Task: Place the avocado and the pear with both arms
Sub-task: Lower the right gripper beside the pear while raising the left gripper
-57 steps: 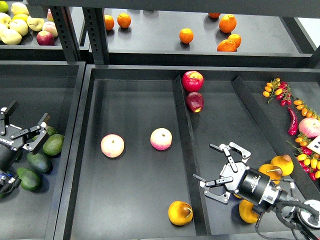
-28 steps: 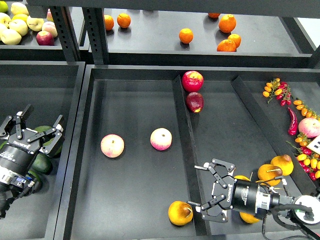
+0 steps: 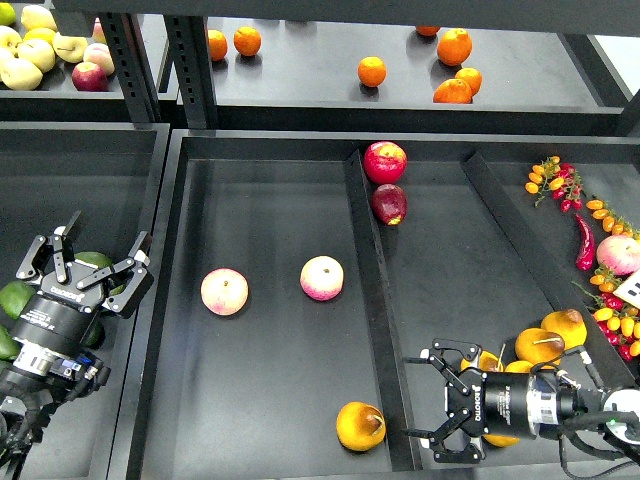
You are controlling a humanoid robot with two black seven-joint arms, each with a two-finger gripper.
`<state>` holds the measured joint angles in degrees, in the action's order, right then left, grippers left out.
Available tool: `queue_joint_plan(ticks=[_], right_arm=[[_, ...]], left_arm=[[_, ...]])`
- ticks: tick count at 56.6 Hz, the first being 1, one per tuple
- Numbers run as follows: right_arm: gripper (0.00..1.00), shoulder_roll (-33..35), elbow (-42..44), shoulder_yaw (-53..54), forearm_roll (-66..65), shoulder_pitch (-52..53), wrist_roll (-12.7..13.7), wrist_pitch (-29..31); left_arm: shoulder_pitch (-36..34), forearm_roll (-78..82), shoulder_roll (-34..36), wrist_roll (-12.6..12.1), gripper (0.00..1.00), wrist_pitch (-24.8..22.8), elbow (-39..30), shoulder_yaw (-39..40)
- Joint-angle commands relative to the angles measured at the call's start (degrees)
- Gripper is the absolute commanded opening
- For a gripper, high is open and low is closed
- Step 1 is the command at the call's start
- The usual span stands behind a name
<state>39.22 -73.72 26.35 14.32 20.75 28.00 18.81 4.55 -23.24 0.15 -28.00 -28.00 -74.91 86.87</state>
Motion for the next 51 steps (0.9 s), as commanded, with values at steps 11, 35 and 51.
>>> queue_joint_plan(ticks=[11, 35, 51], right_arm=[[1.00, -2.22, 2.88, -8.06, -0.52, 2.81, 0.00, 0.00], [1.00, -8.02, 9.38, -8.50, -2.36, 2.89, 0.00, 0.00], [1.00, -9.43, 12.19, -8.42, -2.28, 3.24, 0.00, 0.00]], left_arm=[[0.99, 1.27, -0.15, 0.00, 0.99, 0.00, -1.29, -1.26], [1.25, 1.27, -0.15, 0.00, 0.99, 0.00, -1.90, -2.14], [1.42, 1.27, -0.15, 0.00, 0.99, 0.00, -1.90, -2.32]])
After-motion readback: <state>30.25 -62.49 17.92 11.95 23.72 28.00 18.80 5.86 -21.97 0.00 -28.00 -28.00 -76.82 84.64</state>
